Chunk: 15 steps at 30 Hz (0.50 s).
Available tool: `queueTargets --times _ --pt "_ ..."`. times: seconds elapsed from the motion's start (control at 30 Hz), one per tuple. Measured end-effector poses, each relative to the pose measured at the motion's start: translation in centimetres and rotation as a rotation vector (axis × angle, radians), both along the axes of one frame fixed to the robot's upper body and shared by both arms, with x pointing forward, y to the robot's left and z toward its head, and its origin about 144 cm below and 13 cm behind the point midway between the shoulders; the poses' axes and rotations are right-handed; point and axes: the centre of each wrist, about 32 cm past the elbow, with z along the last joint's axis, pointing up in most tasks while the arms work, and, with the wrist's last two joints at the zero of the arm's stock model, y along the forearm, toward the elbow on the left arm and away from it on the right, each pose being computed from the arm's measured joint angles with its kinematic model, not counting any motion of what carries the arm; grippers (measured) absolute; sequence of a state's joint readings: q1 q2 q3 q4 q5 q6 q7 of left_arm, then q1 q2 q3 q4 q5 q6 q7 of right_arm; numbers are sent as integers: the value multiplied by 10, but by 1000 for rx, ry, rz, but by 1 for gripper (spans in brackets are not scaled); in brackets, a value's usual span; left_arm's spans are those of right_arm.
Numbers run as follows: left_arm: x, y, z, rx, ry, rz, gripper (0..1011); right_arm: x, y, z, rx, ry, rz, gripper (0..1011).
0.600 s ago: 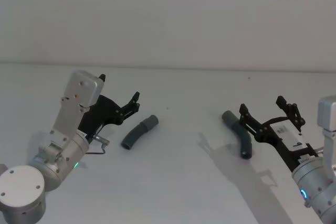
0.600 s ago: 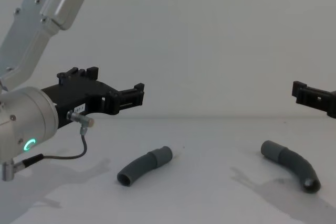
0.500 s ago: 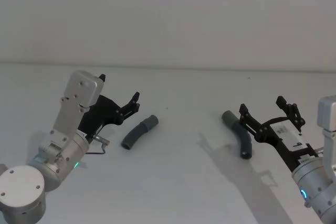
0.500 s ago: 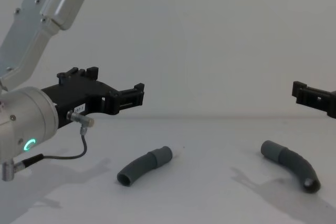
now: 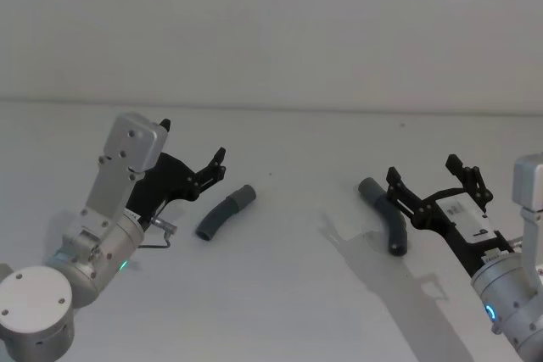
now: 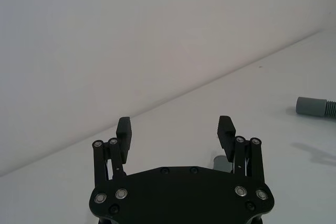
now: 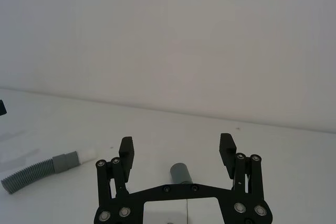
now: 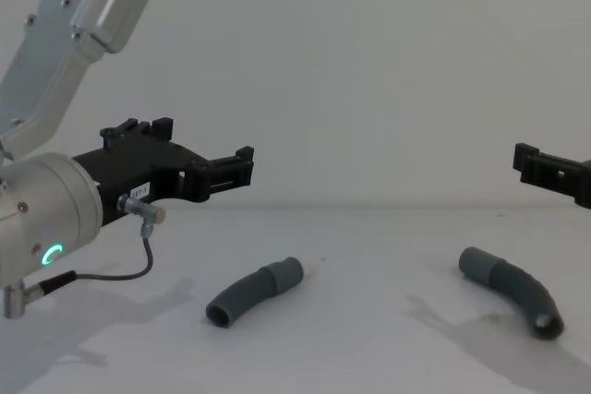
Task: Use both hands to pick up one end of the pipe from the table, align the ends, and insert them.
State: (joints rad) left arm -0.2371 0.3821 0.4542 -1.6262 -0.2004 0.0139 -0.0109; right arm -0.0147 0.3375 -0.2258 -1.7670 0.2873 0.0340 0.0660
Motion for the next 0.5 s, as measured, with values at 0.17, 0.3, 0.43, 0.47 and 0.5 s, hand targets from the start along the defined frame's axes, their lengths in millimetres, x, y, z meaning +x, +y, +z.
queueTargets --times 0.17,0.3,0.43,0.47,0.5 --pt "0 0 0 0 0 0 1000 0 0 0 0 0 0 1001" --pt "0 0 0 0 0 0 1000 0 0 0 0 0 0 1001" --pt "0 0 0 0 0 0 1000 0 0 0 0 0 1 1001" --pt "0 0 0 0 0 0 1000 0 0 0 0 0 1 1001" --pt "0 0 0 0 0 0 1000 0 0 0 0 0 1 1001"
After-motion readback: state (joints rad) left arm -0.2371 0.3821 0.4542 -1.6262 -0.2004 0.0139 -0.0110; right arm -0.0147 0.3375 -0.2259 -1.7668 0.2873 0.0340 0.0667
